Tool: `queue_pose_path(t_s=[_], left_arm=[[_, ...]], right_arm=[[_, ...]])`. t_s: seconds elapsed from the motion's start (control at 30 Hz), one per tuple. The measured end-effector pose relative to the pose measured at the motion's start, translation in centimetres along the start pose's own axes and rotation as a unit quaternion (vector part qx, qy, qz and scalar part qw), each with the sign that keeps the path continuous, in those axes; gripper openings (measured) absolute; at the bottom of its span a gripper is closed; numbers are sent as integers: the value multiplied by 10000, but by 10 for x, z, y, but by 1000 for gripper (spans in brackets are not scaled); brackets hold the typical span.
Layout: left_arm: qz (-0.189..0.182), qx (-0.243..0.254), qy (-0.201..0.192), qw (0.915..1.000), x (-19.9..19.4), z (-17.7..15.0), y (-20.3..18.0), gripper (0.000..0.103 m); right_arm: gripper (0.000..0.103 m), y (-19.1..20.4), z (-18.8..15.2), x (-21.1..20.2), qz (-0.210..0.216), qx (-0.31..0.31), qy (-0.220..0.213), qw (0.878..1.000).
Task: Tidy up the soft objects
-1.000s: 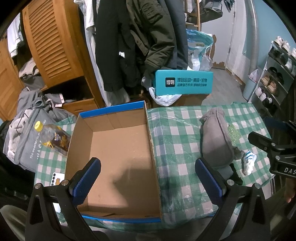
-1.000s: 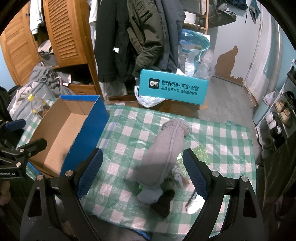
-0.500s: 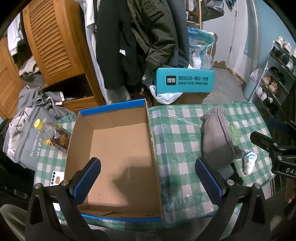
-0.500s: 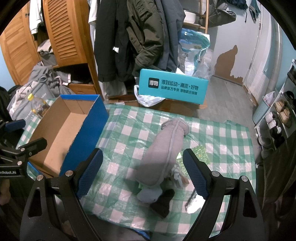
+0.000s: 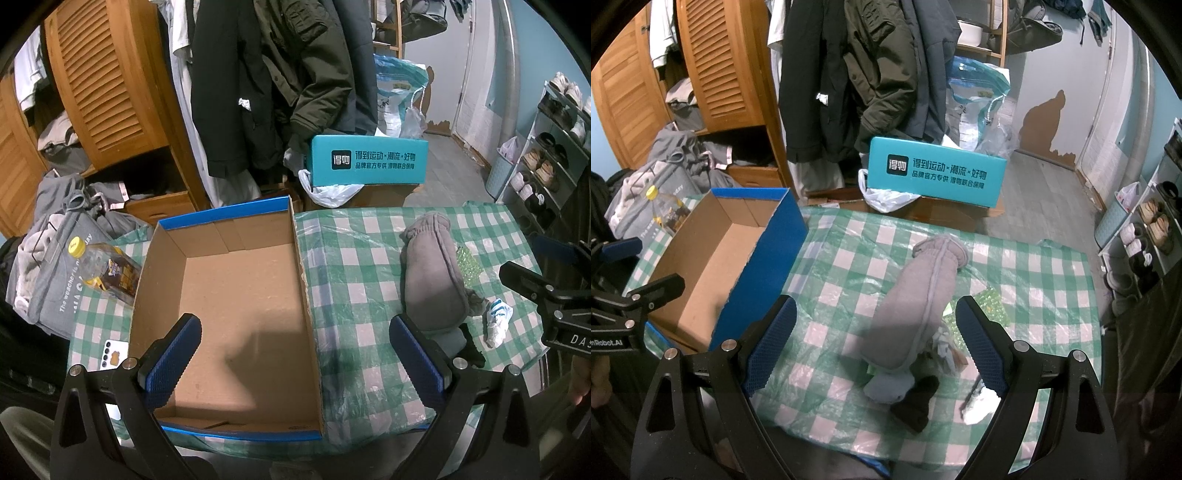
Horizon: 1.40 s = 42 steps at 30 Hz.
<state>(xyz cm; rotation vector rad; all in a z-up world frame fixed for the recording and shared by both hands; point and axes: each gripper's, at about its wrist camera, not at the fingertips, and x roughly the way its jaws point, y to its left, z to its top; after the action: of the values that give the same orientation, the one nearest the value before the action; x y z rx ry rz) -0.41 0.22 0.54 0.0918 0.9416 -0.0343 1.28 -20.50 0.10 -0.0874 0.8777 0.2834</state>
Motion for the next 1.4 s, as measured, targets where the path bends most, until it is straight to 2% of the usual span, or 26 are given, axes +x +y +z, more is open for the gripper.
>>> queue_pose_path(t_s=[0.6, 1.03, 1.4], left_arm=[[-65, 7, 68, 10000, 2, -4, -11, 103], [-367, 162, 158, 9991, 11, 5, -26, 103], [-542, 334, 497, 9967, 34, 10, -52, 103]], right_arm=[[87, -1, 1, 0, -16, 12, 8, 10000], [87, -26, -8, -3, -182, 178, 51, 9997], [87, -64, -21, 1, -467, 476, 244, 9975]])
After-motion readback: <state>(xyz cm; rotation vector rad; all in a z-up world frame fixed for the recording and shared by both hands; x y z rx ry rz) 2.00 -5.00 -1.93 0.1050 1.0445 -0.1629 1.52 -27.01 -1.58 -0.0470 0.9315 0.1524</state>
